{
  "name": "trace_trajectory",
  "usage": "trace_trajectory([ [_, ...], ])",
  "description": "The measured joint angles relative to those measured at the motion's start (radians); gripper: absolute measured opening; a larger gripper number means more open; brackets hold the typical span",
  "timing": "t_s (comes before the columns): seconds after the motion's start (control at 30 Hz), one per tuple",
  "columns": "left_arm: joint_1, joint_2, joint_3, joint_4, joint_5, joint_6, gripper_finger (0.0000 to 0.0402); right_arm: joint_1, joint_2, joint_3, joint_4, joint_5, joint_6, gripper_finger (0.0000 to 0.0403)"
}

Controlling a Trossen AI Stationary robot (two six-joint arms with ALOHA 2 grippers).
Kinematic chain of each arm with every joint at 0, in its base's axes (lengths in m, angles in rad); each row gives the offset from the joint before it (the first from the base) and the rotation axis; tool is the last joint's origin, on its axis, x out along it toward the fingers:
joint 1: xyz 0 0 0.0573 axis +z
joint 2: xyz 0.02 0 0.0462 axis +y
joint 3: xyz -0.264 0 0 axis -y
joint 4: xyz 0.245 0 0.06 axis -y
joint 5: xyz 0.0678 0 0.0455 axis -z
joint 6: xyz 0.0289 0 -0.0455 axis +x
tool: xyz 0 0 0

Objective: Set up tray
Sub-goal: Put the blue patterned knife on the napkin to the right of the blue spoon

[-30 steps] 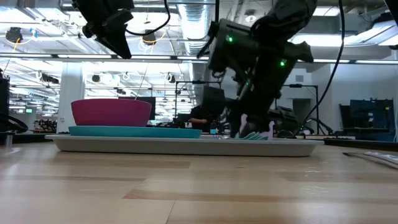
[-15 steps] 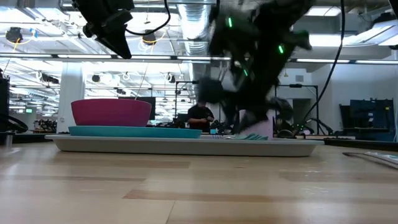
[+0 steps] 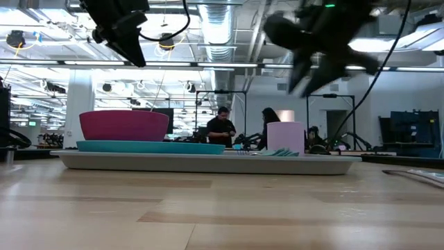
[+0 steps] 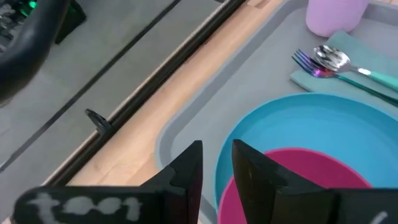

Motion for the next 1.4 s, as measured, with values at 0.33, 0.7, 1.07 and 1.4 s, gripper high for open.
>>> trace_trajectory([
  [0.33,0.0,0.0,0.0,0.0,0.1,-0.011,0.0077,0.204,0.148,-0.067,-0.03,-0.112,0.446,0.0114],
  [0.7,0.0,0.0,0.0,0.001,0.196,-0.016,0.0077,0.217,0.234,-0.059,-0.098,-0.138,0.673,0.0114],
  [1.07,0.0,0.0,0.0,0.001,0.196,-0.016,0.0077,0.198,0.227,-0.005,-0.13,-0.165,0.679,0.0114],
  [1.4,0.0,0.0,0.0,0.001,0.195,-0.016,0.0077,0.128,0.22,0.045,-0.195,-0.432,0.987,0.0108],
])
